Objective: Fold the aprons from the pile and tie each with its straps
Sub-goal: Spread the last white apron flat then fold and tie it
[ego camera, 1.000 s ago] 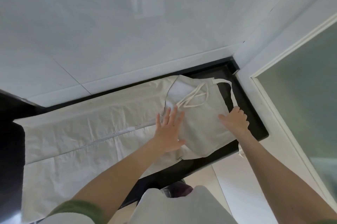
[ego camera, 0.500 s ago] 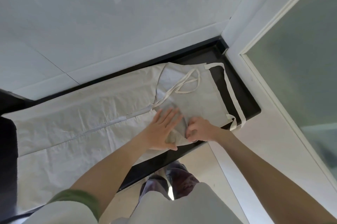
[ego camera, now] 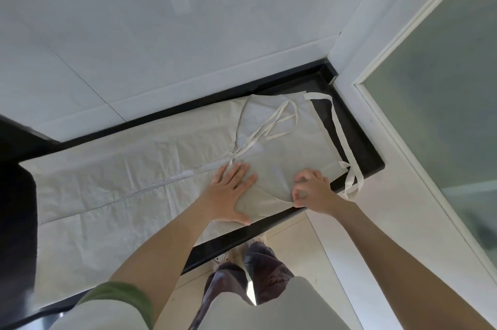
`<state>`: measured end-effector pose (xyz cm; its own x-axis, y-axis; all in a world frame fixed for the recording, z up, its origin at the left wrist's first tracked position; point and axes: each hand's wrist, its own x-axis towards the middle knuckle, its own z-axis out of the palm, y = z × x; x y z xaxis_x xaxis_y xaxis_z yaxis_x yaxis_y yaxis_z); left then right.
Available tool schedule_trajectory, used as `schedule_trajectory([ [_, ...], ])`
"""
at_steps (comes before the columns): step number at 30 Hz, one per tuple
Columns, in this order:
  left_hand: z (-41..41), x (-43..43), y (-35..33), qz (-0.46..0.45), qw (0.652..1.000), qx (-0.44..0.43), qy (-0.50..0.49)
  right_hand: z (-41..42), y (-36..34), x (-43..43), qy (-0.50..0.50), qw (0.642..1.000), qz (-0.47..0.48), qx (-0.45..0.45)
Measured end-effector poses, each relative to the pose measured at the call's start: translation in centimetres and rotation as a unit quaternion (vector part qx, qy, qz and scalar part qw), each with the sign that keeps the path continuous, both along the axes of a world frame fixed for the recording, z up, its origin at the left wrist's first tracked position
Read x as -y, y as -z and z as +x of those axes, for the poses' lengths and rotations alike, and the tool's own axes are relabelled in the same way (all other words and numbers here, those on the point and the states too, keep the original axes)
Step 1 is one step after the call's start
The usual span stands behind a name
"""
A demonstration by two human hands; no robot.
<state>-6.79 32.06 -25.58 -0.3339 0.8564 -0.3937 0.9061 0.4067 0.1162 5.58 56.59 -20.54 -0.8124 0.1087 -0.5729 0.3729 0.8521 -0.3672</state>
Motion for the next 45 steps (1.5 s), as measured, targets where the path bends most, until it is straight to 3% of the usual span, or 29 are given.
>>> schedule_trajectory([
  [3, -0.3, -0.2, -1.0, 0.011, 0.999, 0.033, -0.015, -0.4, -0.4, -1.8, 0.111, 0.994, -0.019, -0.003],
  [5, -0.6, -0.8, -2.0, 0.09, 0.991, 0.053, -0.089, -0.7, -0.7, -3.2, 0.184, 0.982, -0.038, -0.027],
  [7, -1.2, -2.1, -3.1, 0.165, 0.973, 0.032, -0.156, -1.2, -0.9, -4.5, 0.199, 0.978, 0.005, -0.06],
  [9, -2.1, -4.0, -4.2, 0.17, 0.966, 0.011, -0.193, -2.0, -0.9, -5.0, 0.204, 0.975, 0.038, -0.074],
  [15, -5.2, -7.8, -5.1, 0.117, 0.943, -0.014, -0.31, -7.3, -1.4, -3.1, 0.058, 0.991, 0.055, -0.107],
  [21, -6.9, -8.7, -4.0, 0.073, 0.927, 0.122, -0.348, -12.8, -0.4, 1.0, -0.09, 0.984, 0.049, -0.143],
  [23, -7.0, -8.3, -4.3, 0.102, 0.911, 0.18, -0.356, -14.0, -0.2, 1.6, -0.099, 0.983, 0.061, -0.139],
  [26, -7.6, -7.4, -4.9, 0.201, 0.843, 0.238, -0.438, -15.2, -0.4, 1.8, -0.071, 0.989, 0.102, -0.082],
  [28, -8.1, -6.0, -4.6, 0.267, 0.816, 0.211, -0.467, -15.5, -0.8, 1.6, -0.031, 0.992, 0.114, -0.038],
  [31, -8.5, -3.1, -3.4, 0.196, 0.869, 0.144, -0.43, -16.1, -1.5, 1.4, 0.043, 0.992, 0.099, -0.071],
  [33, -8.3, -1.6, -2.8, 0.122, 0.891, 0.169, -0.403, -16.9, -2.5, 1.6, 0.07, 0.984, 0.096, -0.133],
  [36, -8.1, -0.6, -2.3, 0.123, 0.869, 0.232, -0.419, -18.8, -4.6, 3.0, 0.071, 0.972, 0.087, -0.206],
  [41, -6.9, 0.2, -2.2, 0.039, 0.9, 0.222, -0.373, -22.1, -5.9, 6.8, 0.036, 0.97, -0.072, -0.23],
  [45, -6.3, 0.2, -2.3, 0.076, 0.884, 0.223, -0.404, -23.3, -6.0, 9.7, -0.095, 0.967, -0.141, -0.188],
])
